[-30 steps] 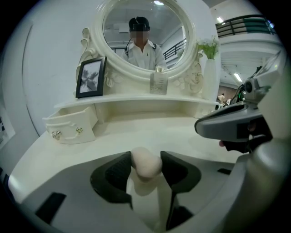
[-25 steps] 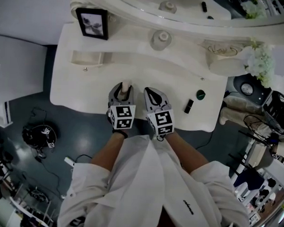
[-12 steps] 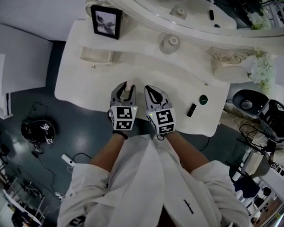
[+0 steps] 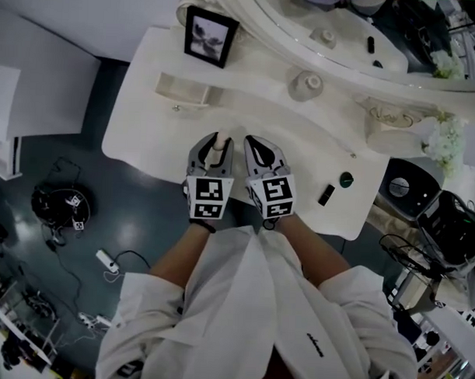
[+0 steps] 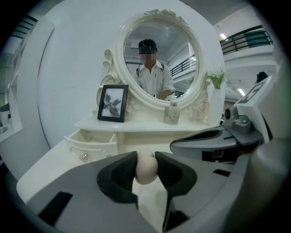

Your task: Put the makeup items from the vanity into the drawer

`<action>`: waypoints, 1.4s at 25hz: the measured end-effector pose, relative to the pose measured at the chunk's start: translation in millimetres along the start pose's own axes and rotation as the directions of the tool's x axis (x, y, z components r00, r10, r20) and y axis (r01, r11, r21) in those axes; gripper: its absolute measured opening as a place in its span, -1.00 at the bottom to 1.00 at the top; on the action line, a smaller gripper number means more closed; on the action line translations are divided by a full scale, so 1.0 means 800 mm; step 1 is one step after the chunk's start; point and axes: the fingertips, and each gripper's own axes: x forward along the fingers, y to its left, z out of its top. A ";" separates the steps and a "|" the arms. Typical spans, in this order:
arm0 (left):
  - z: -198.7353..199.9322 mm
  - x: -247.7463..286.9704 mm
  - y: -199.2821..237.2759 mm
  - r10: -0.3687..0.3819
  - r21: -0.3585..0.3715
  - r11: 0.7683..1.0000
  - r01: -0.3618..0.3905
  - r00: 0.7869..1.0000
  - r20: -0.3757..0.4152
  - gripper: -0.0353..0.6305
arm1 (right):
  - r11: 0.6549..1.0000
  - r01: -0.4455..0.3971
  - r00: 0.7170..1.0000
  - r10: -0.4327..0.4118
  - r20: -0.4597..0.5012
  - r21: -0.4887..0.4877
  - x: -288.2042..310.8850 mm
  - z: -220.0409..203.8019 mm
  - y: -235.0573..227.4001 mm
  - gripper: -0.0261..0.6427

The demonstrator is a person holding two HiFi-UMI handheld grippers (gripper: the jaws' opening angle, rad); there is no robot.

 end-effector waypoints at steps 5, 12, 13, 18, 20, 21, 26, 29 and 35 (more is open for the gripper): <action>0.017 -0.004 0.024 0.024 -0.013 1.000 -0.024 0.999 0.029 -0.47 | 0.999 -0.050 0.998 0.050 0.044 -0.002 0.023 0.030 0.015 -0.87; 0.041 -0.004 0.080 0.085 -0.032 0.996 -0.083 0.993 0.078 -0.47 | 0.994 -0.102 0.991 0.105 0.078 -0.046 0.054 0.063 0.032 -0.87; 0.045 -0.003 0.087 0.086 -0.034 0.996 -0.084 0.993 0.085 -0.47 | 0.993 -0.105 0.991 0.109 0.079 -0.053 0.059 0.067 0.034 -0.87; 0.060 0.006 0.114 0.092 -0.045 0.995 -0.088 0.990 0.105 -0.47 | 0.990 -0.118 0.988 0.124 0.087 -0.071 0.084 0.083 0.043 -0.87; 0.064 0.011 0.123 0.096 -0.051 0.995 -0.091 0.989 0.111 -0.47 | 0.988 -0.127 0.987 0.135 0.087 -0.085 0.094 0.088 0.046 -0.87; 0.065 0.014 0.128 0.099 -0.056 0.994 -0.093 0.989 0.113 -0.47 | 0.987 -0.133 0.986 0.140 0.085 -0.091 0.099 0.090 0.048 -0.87; 0.067 0.029 0.151 0.116 -0.069 0.992 -0.108 0.987 0.108 -0.47 | 0.985 -0.136 0.986 0.145 0.087 -0.104 0.121 0.102 0.053 -0.87; 0.065 0.037 0.164 0.126 -0.086 0.989 -0.118 0.988 0.093 -0.47 | 0.985 -0.132 0.987 0.141 0.081 -0.108 0.132 0.107 0.058 -0.87; 0.056 0.054 0.183 0.167 -0.139 0.978 -0.158 0.984 0.058 -0.47 | 0.984 -0.129 0.989 0.137 0.060 -0.121 0.150 0.102 0.061 -0.87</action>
